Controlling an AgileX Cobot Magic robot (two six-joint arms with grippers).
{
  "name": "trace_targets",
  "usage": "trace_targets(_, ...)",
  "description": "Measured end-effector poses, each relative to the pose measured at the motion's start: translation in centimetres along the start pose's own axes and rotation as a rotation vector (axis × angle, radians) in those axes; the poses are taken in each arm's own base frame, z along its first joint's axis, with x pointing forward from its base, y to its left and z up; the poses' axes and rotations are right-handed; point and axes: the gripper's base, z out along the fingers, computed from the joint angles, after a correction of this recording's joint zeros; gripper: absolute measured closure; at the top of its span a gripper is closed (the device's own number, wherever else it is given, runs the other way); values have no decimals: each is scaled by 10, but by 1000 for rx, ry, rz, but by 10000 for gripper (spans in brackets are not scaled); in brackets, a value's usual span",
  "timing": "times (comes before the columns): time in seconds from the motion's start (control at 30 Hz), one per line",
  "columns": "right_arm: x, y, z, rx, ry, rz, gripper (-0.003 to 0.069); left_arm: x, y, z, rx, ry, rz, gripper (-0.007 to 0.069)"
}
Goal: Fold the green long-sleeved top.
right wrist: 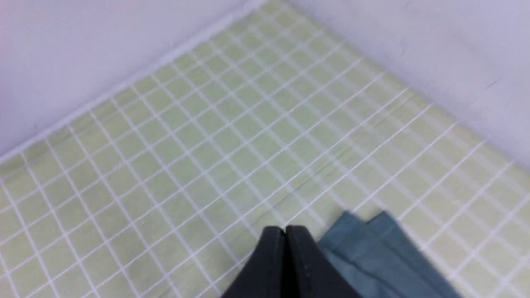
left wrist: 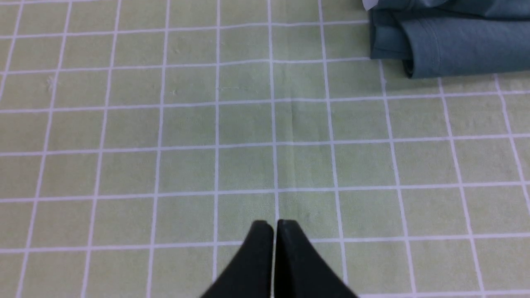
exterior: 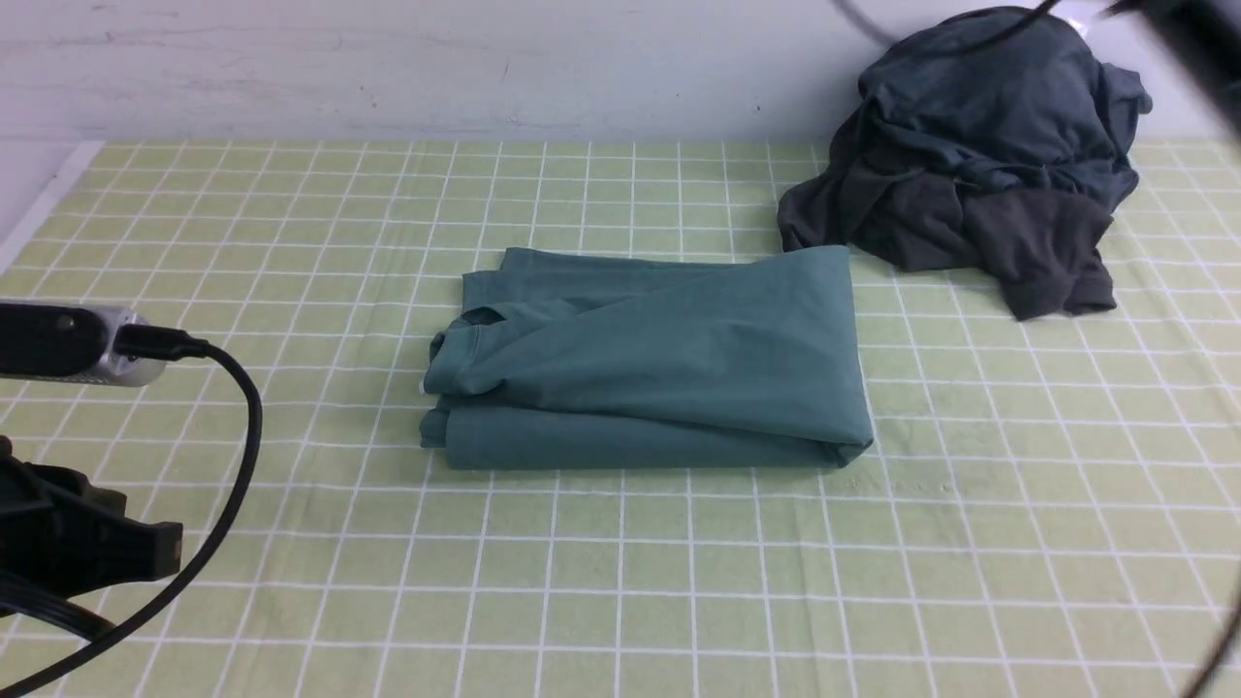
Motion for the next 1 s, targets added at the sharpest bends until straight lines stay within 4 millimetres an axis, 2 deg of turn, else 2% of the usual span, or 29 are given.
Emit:
trace_targets(0.07, -5, -11, -53, 95, -29, -28, 673, 0, 0, 0, 0, 0, 0, 628)
trace_targets(0.13, 1, -20, -75, 167, -4, -45, 673, 0, 0, 0, 0, 0, 0, 628)
trace_targets(0.17, 11, -33, -111, 280, 18, -53, 673, 0, 0, 0, 0, 1, 0, 628)
trace_targets(0.23, 35, -44, -133, 370, 85, -20, 673, 0, 0, 0, 0, 1, 0, 628)
trace_targets(0.27, 37, -45, -143, 389, 80, -16, 673, 0, 0, 0, 0, 1, 0, 628)
trace_targets(0.3, 59, -48, -161, 437, 121, 20, 673, 0, 0, 0, 0, 1, 0, 628)
trace_targets(0.37, 97, -46, -176, 467, 170, 53, 673, 0, 0, 0, 0, 1, 0, 628)
trace_targets(0.43, 132, -35, -203, 472, 55, 75, 673, 0, 0, 0, 0, 1, 0, 628)
trace_targets(0.47, 141, -35, -200, 469, 67, 76, 673, 0, 0, 0, 0, 1, 0, 628)
trace_targets(0.5, 172, -24, -212, 450, -52, 88, 673, 0, 0, 0, 0, 1, 0, 628)
trace_targets(0.53, 191, -16, -223, 432, -170, 96, 673, 0, 0, 0, 0, 1, 0, 628)
trace_targets(0.57, 201, -15, -220, 427, -163, 99, 673, 0, 0, 0, 0, 1, 0, 628)
trace_targets(0.6, 212, -9, -228, 414, -249, 101, 673, 0, 0, 0, 0, 1, 0, 628)
trace_targets(0.63, 249, -1, -228, 386, -344, 110, 673, 0, 0, 0, 0, 1, 0, 628)
trace_targets(0.7, 283, 6, -230, 357, -449, 120, 673, 0, 0, 0, 0, 1, 0, 628)
trace_targets(0.77, 307, 11, -231, 344, -507, 124, 673, 0, 0, 0, 0, 1, 0, 628)
trace_targets(0.83, 316, 13, -230, 340, -519, 123, 673, 0, 0, 0, 0, 1, 0, 628)
trace_targets(0.87, 328, 14, -229, 337, -537, 121, 673, 0, 0, 0, 0, 1, 0, 628)
trace_targets(1.0, 340, 19, -237, 329, -620, 108, 673, 0, 0, 0, 0, 1, 0, 628)
